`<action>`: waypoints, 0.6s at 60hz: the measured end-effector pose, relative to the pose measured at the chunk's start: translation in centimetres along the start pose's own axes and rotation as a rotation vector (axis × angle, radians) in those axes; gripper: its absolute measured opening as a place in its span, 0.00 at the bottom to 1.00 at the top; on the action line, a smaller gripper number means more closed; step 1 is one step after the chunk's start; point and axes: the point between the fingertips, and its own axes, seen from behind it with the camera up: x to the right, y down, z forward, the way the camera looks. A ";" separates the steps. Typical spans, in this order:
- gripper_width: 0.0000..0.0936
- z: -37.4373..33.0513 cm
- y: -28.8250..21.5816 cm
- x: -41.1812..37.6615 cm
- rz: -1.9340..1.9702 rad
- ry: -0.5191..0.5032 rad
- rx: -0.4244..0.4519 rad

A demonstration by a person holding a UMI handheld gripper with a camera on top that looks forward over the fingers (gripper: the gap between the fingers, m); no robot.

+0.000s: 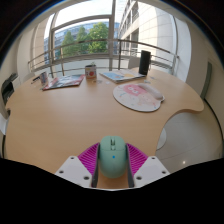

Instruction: Arrange mouse

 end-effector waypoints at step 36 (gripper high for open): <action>0.41 1.8 -30.8 7.0 0.021 -0.039 0.366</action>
